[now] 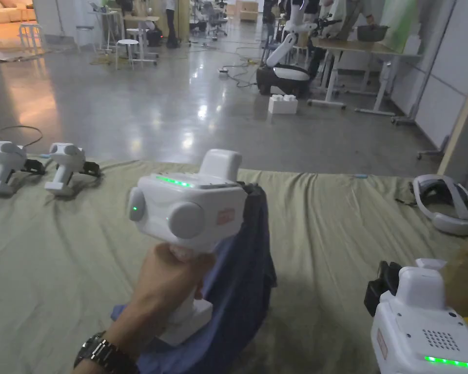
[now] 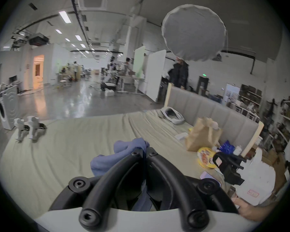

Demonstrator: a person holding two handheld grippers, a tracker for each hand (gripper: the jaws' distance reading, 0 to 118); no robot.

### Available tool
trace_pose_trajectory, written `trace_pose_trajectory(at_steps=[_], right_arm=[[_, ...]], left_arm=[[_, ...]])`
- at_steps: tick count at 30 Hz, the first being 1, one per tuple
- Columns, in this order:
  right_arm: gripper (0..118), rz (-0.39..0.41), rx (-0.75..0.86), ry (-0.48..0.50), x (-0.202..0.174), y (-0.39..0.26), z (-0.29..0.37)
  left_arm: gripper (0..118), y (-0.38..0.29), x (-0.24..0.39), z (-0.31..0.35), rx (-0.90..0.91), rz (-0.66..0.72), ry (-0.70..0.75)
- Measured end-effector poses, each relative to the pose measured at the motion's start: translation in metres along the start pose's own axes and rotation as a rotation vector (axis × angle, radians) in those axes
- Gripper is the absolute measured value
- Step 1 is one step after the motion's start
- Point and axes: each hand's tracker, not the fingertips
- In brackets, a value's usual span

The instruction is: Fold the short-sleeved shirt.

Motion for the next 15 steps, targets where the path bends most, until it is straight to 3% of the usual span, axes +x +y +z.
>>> trace_pose_trajectory(at_steps=[9,11,14,15], right_arm=[[14,-0.013,-0.048,-0.058,0.032,-0.016,0.004],[14,-0.018,-0.062,-0.059,0.032,-0.020,0.003],[14,-0.017,-0.082,-0.048,0.028,-0.023,0.001],[14,-0.014,-0.087,-0.042,0.025,-0.024,0.001]], left_arm=[[5,-0.116,0.055,-0.062,-0.227,-0.006,-0.081],[10,-0.133,0.057,-0.063,-0.241,0.013,-0.088],[67,-0.144,0.051,-0.055,-0.243,0.044,-0.066],[70,-0.144,0.047,-0.051,-0.234,0.078,-0.066]])
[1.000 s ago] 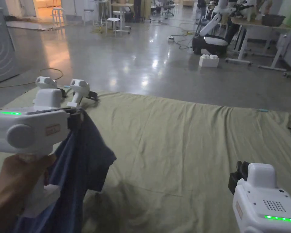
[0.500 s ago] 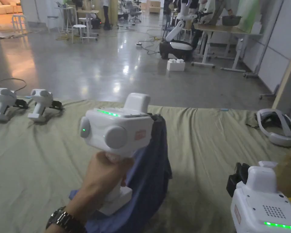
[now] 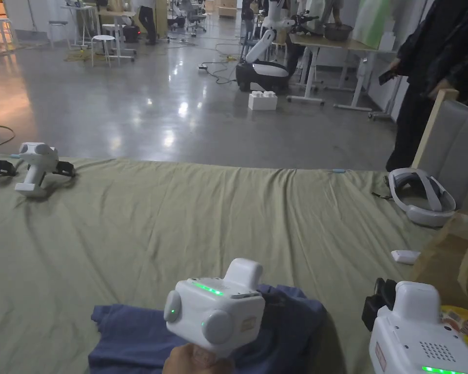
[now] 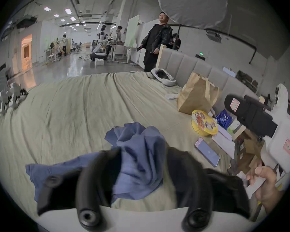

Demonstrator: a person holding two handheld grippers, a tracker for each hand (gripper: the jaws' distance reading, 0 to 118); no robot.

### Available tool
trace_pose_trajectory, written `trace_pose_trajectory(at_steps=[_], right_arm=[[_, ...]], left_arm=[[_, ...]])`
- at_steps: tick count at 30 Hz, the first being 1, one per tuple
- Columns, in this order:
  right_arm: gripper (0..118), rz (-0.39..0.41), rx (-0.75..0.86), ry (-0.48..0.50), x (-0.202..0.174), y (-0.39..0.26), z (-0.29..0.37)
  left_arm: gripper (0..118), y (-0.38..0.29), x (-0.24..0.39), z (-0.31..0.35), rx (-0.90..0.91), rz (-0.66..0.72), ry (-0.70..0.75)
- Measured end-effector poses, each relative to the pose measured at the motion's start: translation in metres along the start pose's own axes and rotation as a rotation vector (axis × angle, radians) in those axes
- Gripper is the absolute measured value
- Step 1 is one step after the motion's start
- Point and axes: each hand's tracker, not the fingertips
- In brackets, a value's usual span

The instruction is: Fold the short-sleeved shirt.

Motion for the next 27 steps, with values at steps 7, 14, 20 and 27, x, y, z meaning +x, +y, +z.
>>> trace_pose_trajectory(at_steps=[7,14,20,27], right_arm=[[14,0.049,0.011,0.058,-0.025,0.009,0.005],[14,0.081,0.073,0.117,-0.062,0.025,0.013],[14,0.077,0.104,0.152,-0.090,0.029,0.015],[14,0.046,0.112,0.177,-0.102,0.027,0.018]], left_arm=[[70,-0.008,-0.035,0.072,0.226,0.109,0.146],[67,-0.026,-0.070,0.147,0.413,0.141,0.420],[10,-0.037,-0.086,0.176,0.405,0.097,0.586],[2,-0.054,-0.111,0.177,0.353,0.164,0.558]])
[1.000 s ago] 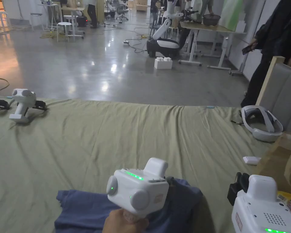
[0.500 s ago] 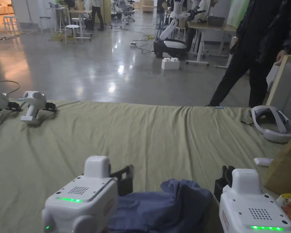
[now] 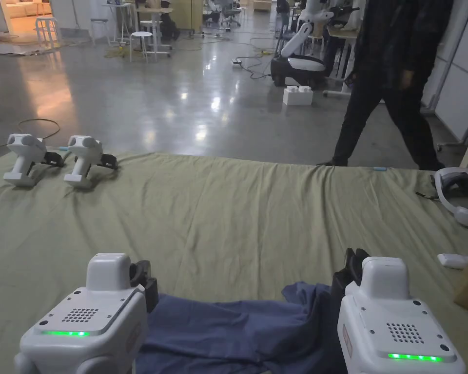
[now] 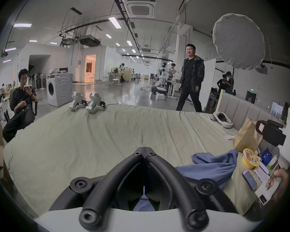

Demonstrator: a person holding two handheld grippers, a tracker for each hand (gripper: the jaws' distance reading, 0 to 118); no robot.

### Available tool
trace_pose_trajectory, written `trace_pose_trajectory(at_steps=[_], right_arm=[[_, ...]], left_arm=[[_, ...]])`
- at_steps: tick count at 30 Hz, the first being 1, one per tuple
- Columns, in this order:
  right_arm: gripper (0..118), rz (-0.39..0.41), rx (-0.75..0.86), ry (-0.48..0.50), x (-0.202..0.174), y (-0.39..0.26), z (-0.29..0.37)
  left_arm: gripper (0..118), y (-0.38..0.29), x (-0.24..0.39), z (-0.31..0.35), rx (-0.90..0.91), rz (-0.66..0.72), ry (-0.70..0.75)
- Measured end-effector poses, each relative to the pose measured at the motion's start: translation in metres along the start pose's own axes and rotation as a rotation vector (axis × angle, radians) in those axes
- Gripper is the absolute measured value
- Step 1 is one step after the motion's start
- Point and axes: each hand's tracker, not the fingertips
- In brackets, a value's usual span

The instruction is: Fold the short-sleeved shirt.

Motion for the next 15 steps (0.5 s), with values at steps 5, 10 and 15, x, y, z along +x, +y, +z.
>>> trace_pose_trajectory(at_steps=[5,10,15], right_arm=[[14,0.005,-0.022,0.010,0.004,-0.005,-0.001],[14,0.019,-0.050,0.003,0.014,-0.010,-0.007],[14,0.022,-0.083,-0.013,0.025,-0.016,-0.018]], left_arm=[[2,-0.013,-0.031,-0.040,-0.188,0.098,-0.002],[2,-0.024,-0.063,-0.106,-0.419,0.163,-0.018],[33,-0.033,-0.071,-0.155,-0.612,0.138,-0.066]])
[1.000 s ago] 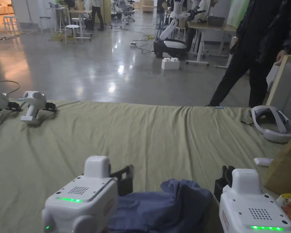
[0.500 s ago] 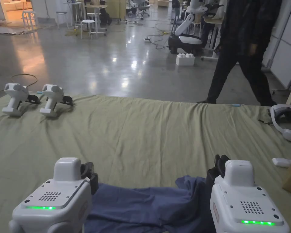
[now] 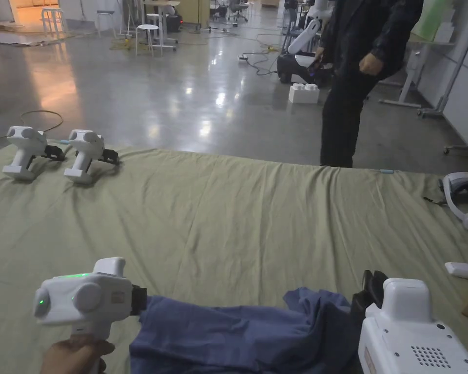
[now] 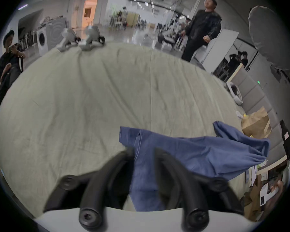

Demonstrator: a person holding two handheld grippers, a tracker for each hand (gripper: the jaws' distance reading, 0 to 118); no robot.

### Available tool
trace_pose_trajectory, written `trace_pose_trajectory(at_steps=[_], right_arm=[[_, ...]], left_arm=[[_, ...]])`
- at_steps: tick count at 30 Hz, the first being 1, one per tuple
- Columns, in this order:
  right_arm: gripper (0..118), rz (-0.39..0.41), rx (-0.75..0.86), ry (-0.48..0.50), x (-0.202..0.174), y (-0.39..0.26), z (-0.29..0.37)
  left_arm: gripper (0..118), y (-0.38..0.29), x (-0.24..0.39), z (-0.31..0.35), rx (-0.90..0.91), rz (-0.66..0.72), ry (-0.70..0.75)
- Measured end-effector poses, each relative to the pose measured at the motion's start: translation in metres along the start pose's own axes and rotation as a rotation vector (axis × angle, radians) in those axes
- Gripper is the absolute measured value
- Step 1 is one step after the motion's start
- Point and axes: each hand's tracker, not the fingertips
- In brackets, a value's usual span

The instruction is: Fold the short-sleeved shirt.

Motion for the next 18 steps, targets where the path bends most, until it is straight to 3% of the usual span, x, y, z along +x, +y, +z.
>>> trace_pose_trajectory(at_steps=[2,4,8,10,11,12,16,17,18], right_arm=[[14,-0.001,-0.015,-0.004,0.004,-0.003,-0.005],[14,0.000,-0.027,-0.009,0.006,-0.006,-0.009],[14,-0.002,-0.050,-0.014,0.010,-0.012,-0.016],[14,-0.005,-0.060,-0.018,0.012,-0.014,-0.019],[14,-0.005,-0.065,-0.021,0.013,-0.016,-0.020],[14,-0.005,-0.070,-0.023,0.015,-0.017,-0.021],[14,0.002,-0.095,-0.031,0.023,-0.022,-0.026],[14,0.001,-0.107,-0.034,0.028,-0.023,-0.031],[14,-0.004,-0.122,-0.032,0.033,-0.023,-0.037]], left_arm=[[48,0.004,-0.001,-0.012,-0.059,0.010,-0.011],[72,0.007,0.003,-0.025,-0.079,0.021,-0.026],[77,0.008,0.012,-0.059,-0.181,0.027,-0.038],[77,0.012,0.013,-0.080,-0.231,0.030,-0.044],[77,0.020,0.001,-0.081,-0.118,0.005,0.241],[77,0.020,0.007,-0.095,-0.134,0.006,0.108],[74,0.014,0.016,-0.106,-0.135,-0.030,0.147],[65,0.012,0.021,-0.104,-0.116,-0.041,0.167],[41,0.010,0.027,-0.102,-0.101,-0.064,0.178]])
